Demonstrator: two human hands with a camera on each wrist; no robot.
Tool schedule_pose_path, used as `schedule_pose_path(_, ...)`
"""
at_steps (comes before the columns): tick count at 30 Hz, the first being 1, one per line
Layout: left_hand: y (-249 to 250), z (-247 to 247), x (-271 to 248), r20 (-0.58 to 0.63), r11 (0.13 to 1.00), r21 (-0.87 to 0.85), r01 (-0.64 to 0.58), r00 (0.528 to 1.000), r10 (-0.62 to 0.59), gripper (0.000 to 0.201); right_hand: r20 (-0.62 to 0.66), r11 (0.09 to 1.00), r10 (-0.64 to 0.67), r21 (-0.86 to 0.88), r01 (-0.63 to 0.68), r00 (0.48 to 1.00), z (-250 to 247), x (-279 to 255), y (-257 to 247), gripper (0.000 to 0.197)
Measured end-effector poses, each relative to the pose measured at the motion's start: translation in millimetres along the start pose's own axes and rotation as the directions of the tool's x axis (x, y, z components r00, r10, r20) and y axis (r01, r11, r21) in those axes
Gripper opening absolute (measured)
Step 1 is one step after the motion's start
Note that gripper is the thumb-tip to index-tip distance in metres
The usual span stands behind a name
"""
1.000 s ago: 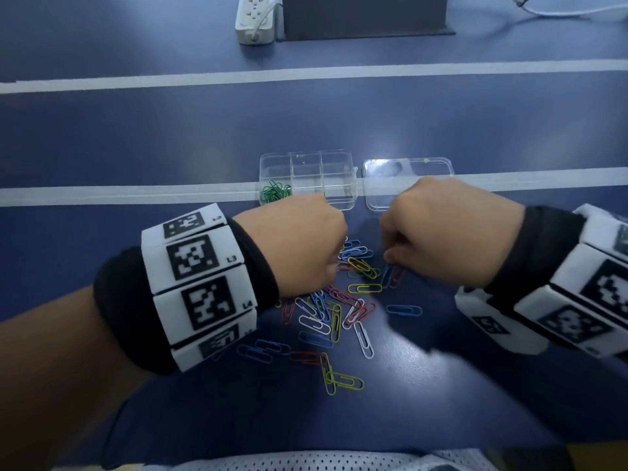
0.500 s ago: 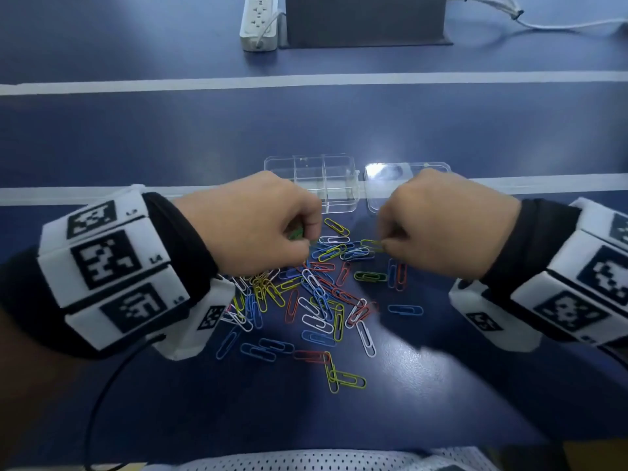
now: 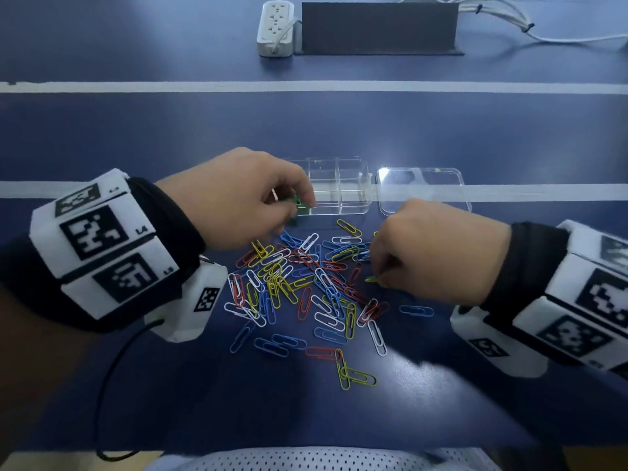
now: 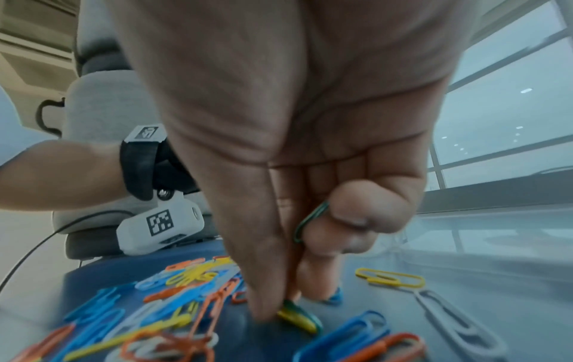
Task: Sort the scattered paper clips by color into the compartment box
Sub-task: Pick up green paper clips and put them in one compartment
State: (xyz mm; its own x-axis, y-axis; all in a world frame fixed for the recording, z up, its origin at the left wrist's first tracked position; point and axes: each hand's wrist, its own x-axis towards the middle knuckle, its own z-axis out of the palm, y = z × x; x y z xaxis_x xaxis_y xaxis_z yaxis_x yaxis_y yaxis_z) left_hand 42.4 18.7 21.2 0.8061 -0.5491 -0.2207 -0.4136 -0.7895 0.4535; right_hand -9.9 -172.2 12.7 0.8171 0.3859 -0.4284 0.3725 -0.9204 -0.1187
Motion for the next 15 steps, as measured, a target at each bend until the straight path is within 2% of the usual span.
schedule_pose_path(4,-8.3,-1.9,5.3,-0.054,0.999,0.041,0.028,0.998,-0.026,0.029,-0.038,0.997,0.0,0.071,0.002,0.999,-6.8,-2.4,-0.1,0.011)
schedule_pose_path(9,-15.5,-1.2,16.4,-0.17,0.998,0.011,0.064,0.984,-0.061,0.023,-0.092,0.997,0.008,0.081,0.0,0.996,-19.1,-2.0,-8.2,0.009)
schedule_pose_path(13,-15.4,-1.3,27.2,-0.22,0.996,-0.007,0.084,0.972,-0.083,0.029,-0.166,0.98,0.054,0.196,-0.021,0.985,-36.9,16.6,-10.7,0.006)
schedule_pose_path(15,-12.7,0.1,31.2,-0.213,0.995,-0.004,0.099,0.972,-0.097,0.031,-0.198,0.965,0.095,0.261,-0.041,0.975,-43.1,30.3,-11.4,0.011)
